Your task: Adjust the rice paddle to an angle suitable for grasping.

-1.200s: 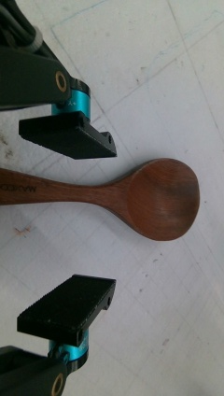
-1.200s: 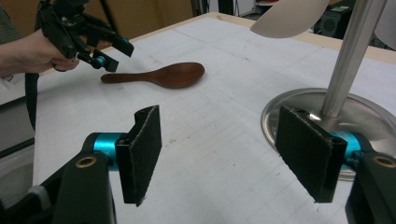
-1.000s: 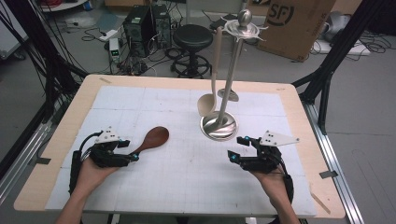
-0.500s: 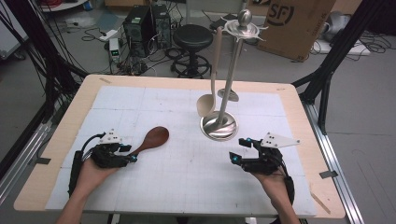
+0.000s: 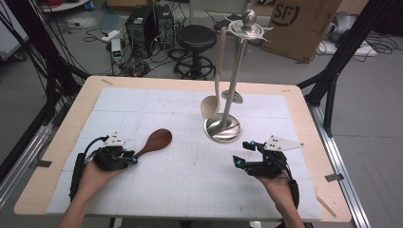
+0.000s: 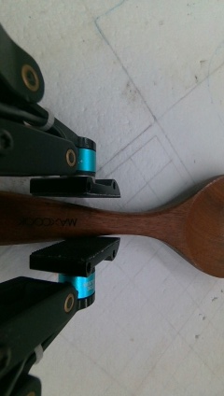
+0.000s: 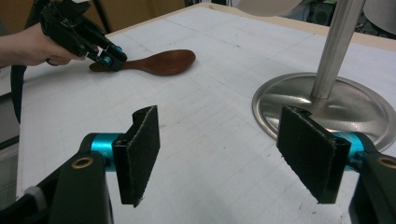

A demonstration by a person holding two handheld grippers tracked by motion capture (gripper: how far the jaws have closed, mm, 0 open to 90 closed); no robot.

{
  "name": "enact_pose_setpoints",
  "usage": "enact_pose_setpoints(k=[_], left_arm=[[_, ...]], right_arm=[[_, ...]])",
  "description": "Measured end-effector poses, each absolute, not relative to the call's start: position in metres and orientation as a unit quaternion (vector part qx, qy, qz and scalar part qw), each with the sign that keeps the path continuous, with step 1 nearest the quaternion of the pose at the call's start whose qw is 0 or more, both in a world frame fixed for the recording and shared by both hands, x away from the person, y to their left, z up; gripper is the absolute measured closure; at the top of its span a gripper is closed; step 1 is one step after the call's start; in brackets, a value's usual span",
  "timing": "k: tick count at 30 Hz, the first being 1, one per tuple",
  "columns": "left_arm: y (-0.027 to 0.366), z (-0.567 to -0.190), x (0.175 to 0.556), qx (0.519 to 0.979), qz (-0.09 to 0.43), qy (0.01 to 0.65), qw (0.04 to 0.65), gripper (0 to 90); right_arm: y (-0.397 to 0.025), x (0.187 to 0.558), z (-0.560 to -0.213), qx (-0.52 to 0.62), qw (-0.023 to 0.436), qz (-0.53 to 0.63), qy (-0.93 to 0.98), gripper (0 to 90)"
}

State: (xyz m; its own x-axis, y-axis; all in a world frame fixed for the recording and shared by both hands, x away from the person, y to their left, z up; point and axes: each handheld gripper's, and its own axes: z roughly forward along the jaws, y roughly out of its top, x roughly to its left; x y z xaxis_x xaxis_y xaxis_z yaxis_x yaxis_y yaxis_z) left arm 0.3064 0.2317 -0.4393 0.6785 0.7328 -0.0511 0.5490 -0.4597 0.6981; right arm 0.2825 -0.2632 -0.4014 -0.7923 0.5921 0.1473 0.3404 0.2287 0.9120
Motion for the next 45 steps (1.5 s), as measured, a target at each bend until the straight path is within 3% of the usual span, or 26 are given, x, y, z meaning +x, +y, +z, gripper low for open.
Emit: enact_pose_setpoints(k=[25, 45], left_arm=[[0.224, -0.431, 0.301, 0.853, 0.118, 0.342, 0.377, 74.6], [0.194, -0.421, 0.292, 0.865, 0.097, 0.286, 0.4, 74.8]], right_arm=[[-0.261, 0.284, -0.405, 0.298, 0.12, 0.532, 0.784, 29.3], [-0.256, 0.284, -0.407, 0.291, 0.12, 0.519, 0.795, 29.3]])
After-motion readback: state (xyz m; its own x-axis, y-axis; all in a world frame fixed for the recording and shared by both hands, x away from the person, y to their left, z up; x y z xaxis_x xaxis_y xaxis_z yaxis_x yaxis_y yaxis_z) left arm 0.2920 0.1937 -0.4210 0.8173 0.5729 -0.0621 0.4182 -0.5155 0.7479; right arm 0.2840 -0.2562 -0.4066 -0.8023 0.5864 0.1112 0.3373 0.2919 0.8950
